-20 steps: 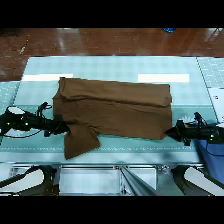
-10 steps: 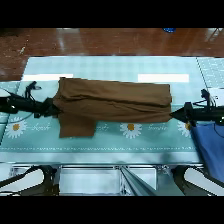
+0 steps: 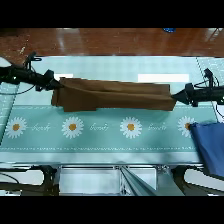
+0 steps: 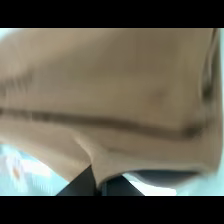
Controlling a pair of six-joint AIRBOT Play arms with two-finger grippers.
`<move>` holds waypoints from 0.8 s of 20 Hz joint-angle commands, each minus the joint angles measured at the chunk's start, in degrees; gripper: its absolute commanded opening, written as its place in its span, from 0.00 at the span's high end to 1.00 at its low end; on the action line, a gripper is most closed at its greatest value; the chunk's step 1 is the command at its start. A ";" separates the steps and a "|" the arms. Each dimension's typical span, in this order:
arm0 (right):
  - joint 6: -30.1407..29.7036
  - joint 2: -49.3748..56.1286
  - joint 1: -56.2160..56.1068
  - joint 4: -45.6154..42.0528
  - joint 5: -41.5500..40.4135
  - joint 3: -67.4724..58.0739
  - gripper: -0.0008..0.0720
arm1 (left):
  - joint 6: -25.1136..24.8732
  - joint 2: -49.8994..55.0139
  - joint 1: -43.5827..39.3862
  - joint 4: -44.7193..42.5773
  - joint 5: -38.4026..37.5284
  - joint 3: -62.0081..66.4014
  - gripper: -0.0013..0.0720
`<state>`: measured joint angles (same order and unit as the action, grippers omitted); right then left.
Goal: Fold the shirts.
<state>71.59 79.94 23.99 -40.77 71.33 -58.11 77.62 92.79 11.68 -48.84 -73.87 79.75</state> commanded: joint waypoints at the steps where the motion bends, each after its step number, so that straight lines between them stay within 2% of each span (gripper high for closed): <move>1: 2.89 7.30 -2.60 -0.04 -4.57 -6.99 0.96 | 5.05 9.90 -1.90 0.00 0.20 12.37 0.96; 4: 3.41 12.79 -2.73 1.38 -4.94 -11.08 0.96 | 7.82 16.85 -1.99 0.00 -0.31 20.37 0.96; 7: 3.06 16.50 -2.73 2.38 -6.95 -13.53 0.96 | 7.93 20.85 -2.64 0.02 0.00 23.08 0.96; 8: 3.08 17.25 -2.73 2.91 -8.79 -13.62 0.81 | 7.85 21.90 -2.91 0.00 0.22 23.08 0.94; 9: 3.04 17.84 -2.80 2.99 -10.32 -13.62 0.42 | 7.74 22.82 -3.32 -0.02 0.09 23.08 0.74; 10: 2.45 18.05 -3.04 2.93 -10.99 -13.62 0.42 | 7.72 23.50 -3.78 0.00 -0.70 23.12 0.33; 11: 1.29 17.92 -2.86 2.86 -11.13 -13.88 0.42 | 7.54 23.54 -3.87 -0.37 -0.98 23.17 0.29; 14: 1.31 16.31 0.55 0.17 -7.06 -16.92 0.42 | 11.52 21.68 -1.11 -5.86 -3.58 27.23 0.29; 16: 2.75 13.81 4.46 -3.34 -4.35 -17.40 0.42 | 12.24 17.18 1.55 -11.34 -4.20 29.29 0.29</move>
<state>73.38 95.59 24.86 -40.32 63.83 -74.13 87.70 113.16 10.79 -53.63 -76.47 106.26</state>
